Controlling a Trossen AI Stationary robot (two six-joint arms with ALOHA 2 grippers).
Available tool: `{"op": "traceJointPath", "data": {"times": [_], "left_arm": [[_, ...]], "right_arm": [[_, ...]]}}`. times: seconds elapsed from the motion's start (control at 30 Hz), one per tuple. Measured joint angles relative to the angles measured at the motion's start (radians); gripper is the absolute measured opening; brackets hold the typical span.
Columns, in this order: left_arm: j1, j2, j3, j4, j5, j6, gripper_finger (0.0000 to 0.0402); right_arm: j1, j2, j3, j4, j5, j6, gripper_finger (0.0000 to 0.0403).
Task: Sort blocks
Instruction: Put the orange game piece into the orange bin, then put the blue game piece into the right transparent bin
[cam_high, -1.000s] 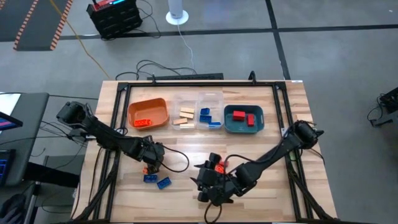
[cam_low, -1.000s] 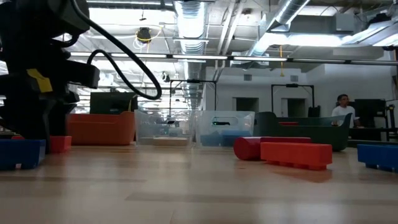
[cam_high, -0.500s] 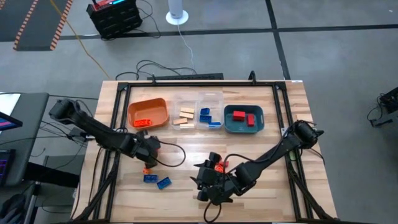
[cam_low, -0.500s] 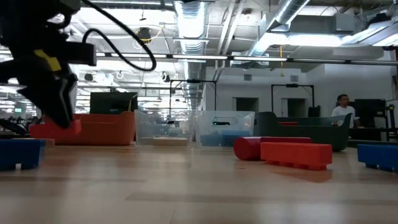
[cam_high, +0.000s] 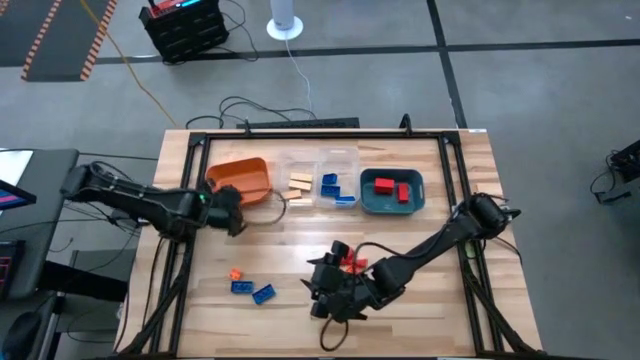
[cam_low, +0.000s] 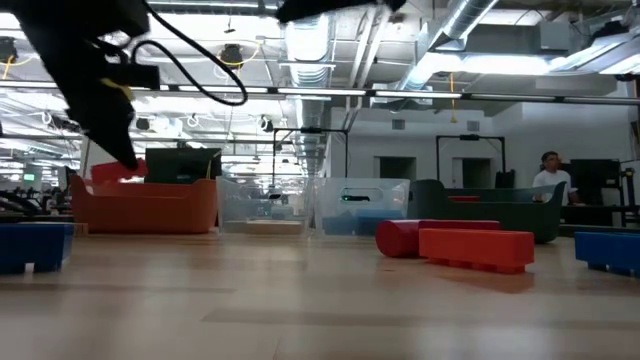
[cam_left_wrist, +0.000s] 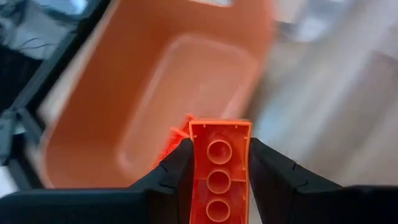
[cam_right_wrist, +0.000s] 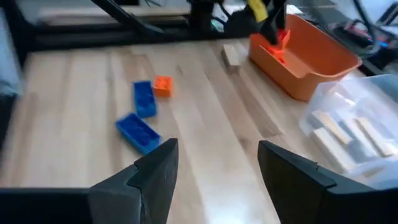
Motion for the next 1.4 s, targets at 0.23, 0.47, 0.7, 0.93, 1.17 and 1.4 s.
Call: {"op": "traceJointPath", "data": {"times": [0.23, 0.47, 0.7, 0.93, 1.17, 1.4], "left_arm": [[0.292, 0.0, 0.001, 0.107, 0.084, 0.214, 0.0118], [0.545, 0.0, 0.002, 0.155, 0.242, 0.344, 0.012], [0.738, 0.004, 0.002, 0.166, 0.345, 0.371, 0.012], [0.804, 0.067, 0.002, 0.146, 0.439, 0.36, 0.0128], [0.797, 0.107, 0.002, 0.139, 0.481, 0.346, 0.0196], [0.767, 0.005, 0.07, 0.145, 0.41, 0.455, 0.0214]], "right_arm": [[-0.015, 0.016, 0.0, 0.065, -0.026, -0.081, 0.0254], [-0.026, 0.015, 0.0, 0.102, -0.046, -0.121, 0.0254], [-0.026, 0.015, 0.0, 0.103, -0.05, -0.124, 0.0254], [-0.015, 0.015, 0.0, 0.102, -0.05, -0.132, 0.0254], [-0.01, 0.015, 0.0, 0.101, -0.05, -0.132, 0.0254], [-0.011, 0.015, 0.0, 0.097, -0.05, -0.131, 0.0254]]}}
